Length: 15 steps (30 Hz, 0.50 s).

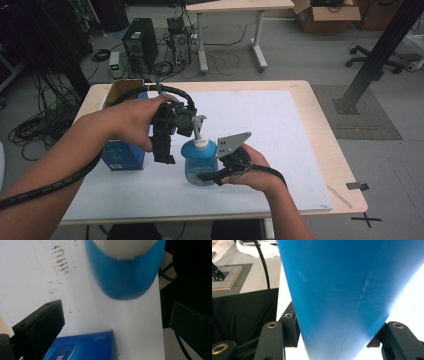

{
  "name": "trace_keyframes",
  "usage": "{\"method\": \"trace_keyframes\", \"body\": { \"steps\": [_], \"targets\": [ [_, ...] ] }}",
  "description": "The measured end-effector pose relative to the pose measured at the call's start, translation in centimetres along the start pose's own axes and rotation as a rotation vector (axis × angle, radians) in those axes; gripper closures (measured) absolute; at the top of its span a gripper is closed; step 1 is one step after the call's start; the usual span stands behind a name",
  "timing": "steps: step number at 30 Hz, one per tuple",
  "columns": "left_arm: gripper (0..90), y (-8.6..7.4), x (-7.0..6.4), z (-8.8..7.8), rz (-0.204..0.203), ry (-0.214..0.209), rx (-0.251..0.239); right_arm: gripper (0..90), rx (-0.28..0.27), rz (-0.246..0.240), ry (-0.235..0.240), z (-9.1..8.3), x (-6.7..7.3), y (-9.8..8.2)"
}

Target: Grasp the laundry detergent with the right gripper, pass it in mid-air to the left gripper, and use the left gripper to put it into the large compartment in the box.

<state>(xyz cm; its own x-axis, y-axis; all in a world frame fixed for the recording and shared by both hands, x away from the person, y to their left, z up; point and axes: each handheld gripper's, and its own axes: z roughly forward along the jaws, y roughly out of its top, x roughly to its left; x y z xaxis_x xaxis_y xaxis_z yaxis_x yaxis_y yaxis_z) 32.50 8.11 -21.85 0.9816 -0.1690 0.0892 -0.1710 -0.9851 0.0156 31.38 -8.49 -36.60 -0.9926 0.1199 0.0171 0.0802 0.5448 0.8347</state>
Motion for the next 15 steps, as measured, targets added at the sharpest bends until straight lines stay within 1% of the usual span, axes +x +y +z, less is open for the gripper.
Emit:
{"method": "trace_keyframes", "body": {
  "steps": [4, 5, 10, 15],
  "targets": [
    [0.2, 0.1, -0.2, 0.2, 0.002, -0.002, 0.002, 43.6, -0.001, -0.005, 0.004, 0.6, 0.0, 0.3],
    [0.2, 0.1, -0.3, 0.3, 0.003, -0.004, 0.005, 43.6, 0.000, -0.005, 0.009, 0.9, 0.1, 0.6],
    [0.2, 0.2, -0.4, 0.5, 0.001, 0.009, 0.003, 43.6, 0.002, -0.009, 0.013, 1.7, 0.2, 1.0],
    [0.2, 0.3, -0.7, 0.4, 0.002, 0.011, -0.004, 43.6, 0.004, -0.015, 0.017, 2.2, 0.1, 1.4]
  ]
}}
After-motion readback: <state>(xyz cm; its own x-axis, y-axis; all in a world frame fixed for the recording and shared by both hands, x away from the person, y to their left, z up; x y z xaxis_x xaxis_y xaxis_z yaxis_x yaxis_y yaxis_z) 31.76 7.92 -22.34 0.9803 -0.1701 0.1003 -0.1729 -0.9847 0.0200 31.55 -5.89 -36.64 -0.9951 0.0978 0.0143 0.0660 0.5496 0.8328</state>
